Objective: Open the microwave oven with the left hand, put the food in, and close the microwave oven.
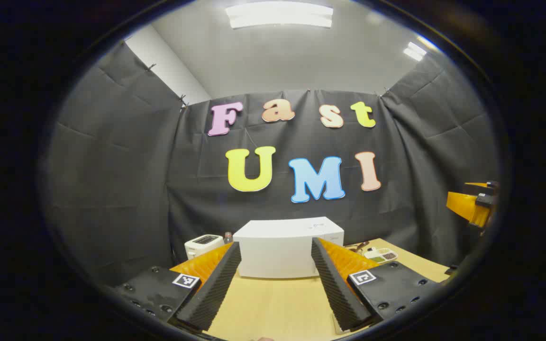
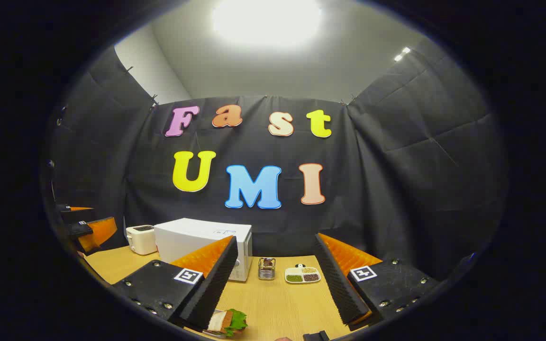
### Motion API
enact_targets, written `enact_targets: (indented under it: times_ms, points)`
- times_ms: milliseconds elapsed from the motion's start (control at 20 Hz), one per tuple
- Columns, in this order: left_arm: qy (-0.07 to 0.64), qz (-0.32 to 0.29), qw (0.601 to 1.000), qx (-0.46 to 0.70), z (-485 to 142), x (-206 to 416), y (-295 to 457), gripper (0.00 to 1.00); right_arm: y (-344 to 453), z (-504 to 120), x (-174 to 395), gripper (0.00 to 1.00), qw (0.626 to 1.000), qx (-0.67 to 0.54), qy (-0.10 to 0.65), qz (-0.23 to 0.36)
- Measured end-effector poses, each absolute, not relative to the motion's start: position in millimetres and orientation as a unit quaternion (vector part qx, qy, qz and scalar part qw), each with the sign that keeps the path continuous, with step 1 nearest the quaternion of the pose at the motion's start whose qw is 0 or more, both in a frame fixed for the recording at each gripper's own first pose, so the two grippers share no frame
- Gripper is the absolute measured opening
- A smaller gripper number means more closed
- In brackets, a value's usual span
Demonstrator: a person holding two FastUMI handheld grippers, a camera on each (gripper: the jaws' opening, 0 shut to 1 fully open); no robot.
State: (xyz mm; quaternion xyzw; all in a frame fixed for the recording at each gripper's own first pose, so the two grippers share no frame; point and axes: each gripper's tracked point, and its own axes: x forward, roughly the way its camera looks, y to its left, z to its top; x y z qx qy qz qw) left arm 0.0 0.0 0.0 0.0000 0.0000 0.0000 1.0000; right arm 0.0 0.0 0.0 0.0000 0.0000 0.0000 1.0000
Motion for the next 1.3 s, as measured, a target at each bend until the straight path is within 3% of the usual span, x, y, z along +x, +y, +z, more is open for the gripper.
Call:
enact_targets:
  times_ms: [850,1300]
  points:
    - [0.008,0.016,1.0,0.001,-7,7,-46,1.0,-37,-17,10,0.97,1.0,0.006,0.018,0.016]
    - [-0.01,0.01,1.0,-0.012,0,64,-75,1.0,-40,-7,22,0.97,0.999,0.006,-0.008,0.042]
